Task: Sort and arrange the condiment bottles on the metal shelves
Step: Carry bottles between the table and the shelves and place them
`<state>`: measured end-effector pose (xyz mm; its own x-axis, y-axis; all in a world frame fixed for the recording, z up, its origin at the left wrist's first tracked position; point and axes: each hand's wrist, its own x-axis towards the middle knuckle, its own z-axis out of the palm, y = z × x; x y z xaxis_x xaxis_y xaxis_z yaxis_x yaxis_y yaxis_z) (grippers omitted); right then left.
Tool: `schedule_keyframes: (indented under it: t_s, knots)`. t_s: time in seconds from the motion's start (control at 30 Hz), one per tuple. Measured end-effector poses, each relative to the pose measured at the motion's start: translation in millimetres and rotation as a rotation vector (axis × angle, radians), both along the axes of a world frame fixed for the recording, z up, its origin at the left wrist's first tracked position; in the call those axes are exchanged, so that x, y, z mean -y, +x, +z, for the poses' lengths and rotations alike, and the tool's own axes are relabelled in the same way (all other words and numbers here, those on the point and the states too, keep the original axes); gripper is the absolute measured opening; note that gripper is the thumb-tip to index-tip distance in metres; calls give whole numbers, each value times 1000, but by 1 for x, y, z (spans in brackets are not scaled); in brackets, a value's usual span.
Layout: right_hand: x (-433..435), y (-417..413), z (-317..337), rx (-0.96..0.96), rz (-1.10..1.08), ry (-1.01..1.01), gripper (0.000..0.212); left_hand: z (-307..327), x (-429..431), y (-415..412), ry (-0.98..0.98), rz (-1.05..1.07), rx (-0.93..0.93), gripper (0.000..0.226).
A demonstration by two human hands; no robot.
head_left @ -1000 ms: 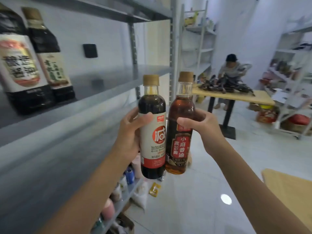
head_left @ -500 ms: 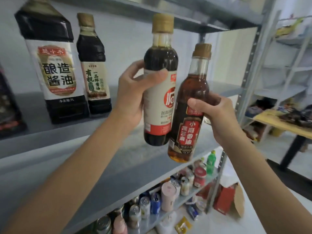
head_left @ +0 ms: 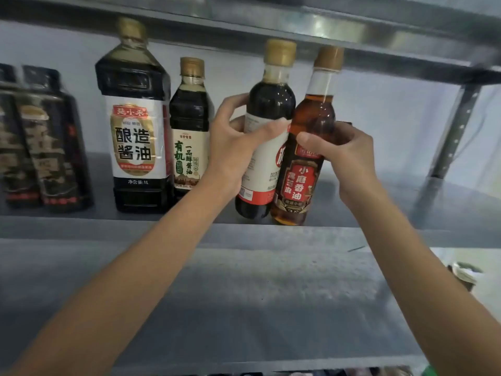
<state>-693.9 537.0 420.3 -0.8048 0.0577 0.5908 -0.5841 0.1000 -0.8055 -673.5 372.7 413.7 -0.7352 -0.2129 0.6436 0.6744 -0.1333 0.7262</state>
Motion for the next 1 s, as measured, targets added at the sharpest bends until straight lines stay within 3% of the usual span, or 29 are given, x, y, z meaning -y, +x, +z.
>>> schedule_keyframes:
  t_s: [0.17, 0.43, 0.53, 0.63, 0.7, 0.77, 1.0]
  knots:
    - [6, -27, -6, 33, 89, -15, 28, -13, -1, -24, 39, 128, 63, 60]
    - [-4, -37, -21, 48, 168, 123, 41, -18, 2, -32, -57, 133, 93, 49]
    - [-13, -36, -39, 108, 226, 240, 62, -28, 4, -25, -171, 144, 132, 46]
    - [-23, -34, -61, 184, 284, 345, 79, -57, 5, -11, -428, 284, 230, 66]
    - [-26, -35, -70, 206, 301, 378, 77, -75, 6, -4, -512, 403, 276, 78]
    - [-26, -36, -72, 202, 298, 378, 74, -80, 7, -2, -474, 461, 305, 73]
    - [-10, -40, -73, 175, 224, 400, 65, -80, 20, -5, -490, 354, 346, 62]
